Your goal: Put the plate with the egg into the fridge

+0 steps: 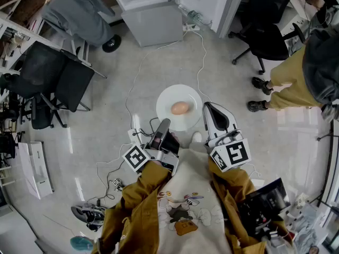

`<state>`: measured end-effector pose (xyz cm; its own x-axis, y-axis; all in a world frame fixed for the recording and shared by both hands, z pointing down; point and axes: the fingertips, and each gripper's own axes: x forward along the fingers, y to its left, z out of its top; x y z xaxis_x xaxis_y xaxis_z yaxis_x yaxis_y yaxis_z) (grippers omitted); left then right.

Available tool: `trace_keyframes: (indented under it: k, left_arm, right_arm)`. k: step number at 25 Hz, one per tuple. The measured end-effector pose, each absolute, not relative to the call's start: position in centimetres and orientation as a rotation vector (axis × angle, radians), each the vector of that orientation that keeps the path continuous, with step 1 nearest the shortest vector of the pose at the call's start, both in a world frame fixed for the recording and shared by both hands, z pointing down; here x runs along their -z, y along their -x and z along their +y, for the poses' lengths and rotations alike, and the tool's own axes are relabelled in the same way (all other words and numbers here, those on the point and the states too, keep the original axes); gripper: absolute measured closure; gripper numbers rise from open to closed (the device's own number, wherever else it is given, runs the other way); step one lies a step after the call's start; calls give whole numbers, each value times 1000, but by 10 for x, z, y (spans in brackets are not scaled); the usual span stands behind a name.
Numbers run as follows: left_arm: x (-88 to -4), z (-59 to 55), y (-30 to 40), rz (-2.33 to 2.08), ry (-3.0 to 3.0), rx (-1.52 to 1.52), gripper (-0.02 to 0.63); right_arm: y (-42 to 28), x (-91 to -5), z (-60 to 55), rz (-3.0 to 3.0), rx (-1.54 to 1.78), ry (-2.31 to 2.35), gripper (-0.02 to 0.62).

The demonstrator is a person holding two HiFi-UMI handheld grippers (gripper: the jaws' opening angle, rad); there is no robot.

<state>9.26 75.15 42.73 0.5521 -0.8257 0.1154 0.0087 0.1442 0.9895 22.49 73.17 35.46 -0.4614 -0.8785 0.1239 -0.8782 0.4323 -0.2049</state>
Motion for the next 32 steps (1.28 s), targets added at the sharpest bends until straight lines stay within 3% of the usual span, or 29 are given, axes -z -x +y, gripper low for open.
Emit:
trace_keyframes:
  k: [32]
  left_arm:
    - [-435, 744, -148, -871, -1279, 741, 588]
  right_arm:
    - [-301, -371, 726, 2586, 489, 1509, 589]
